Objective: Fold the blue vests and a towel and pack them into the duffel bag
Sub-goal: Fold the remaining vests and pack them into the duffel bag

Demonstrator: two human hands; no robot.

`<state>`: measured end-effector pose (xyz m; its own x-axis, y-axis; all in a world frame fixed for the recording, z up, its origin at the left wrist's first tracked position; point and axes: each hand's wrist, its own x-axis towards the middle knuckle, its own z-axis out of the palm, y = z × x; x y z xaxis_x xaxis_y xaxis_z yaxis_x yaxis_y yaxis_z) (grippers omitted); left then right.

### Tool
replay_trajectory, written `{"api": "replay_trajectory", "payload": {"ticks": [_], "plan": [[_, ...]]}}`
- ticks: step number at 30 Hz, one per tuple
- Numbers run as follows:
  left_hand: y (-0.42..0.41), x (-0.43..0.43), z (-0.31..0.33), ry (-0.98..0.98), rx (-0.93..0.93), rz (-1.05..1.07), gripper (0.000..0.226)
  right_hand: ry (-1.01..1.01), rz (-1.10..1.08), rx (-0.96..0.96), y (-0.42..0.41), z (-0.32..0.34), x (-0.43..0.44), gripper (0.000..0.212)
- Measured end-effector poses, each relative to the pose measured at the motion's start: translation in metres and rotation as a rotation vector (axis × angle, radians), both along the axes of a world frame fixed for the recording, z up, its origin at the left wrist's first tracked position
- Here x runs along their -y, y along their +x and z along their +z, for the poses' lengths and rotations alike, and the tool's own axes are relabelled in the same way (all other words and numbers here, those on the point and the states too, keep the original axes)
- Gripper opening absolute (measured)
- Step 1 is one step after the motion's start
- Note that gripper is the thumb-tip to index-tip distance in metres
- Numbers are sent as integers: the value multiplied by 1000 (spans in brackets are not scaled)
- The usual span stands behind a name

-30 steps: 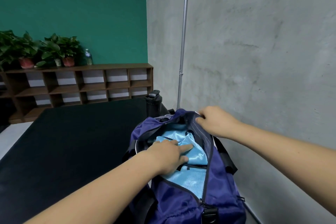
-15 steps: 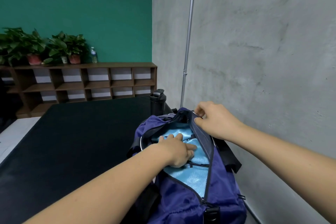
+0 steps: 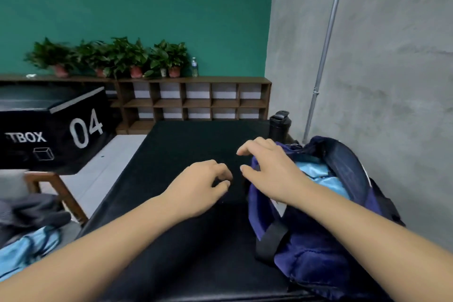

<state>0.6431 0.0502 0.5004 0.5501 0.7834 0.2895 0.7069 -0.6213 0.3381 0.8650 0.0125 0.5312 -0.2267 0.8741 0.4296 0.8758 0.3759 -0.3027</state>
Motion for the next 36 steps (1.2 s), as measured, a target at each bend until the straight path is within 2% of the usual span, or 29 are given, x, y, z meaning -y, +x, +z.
{"api": "replay_trajectory", "payload": {"ticks": [8,18,24,31,36], "plan": [[-160,29,-25,-91,-20,283,10,-173,206,-43,-134,-68,-4,30],[-312,43,-71,-139,106,652,12,-361,266,-26,-231,-144,-18,30],[-378,40,-108,-219,76,789,15,-282,211,-15,-258,-180,-26,22],[-434,39,-169,-319,-172,844,41,-120,189,64,-259,-189,-21,21],[-456,46,-212,-417,-208,890,47,-92,184,87,-259,-192,-21,22]]}}
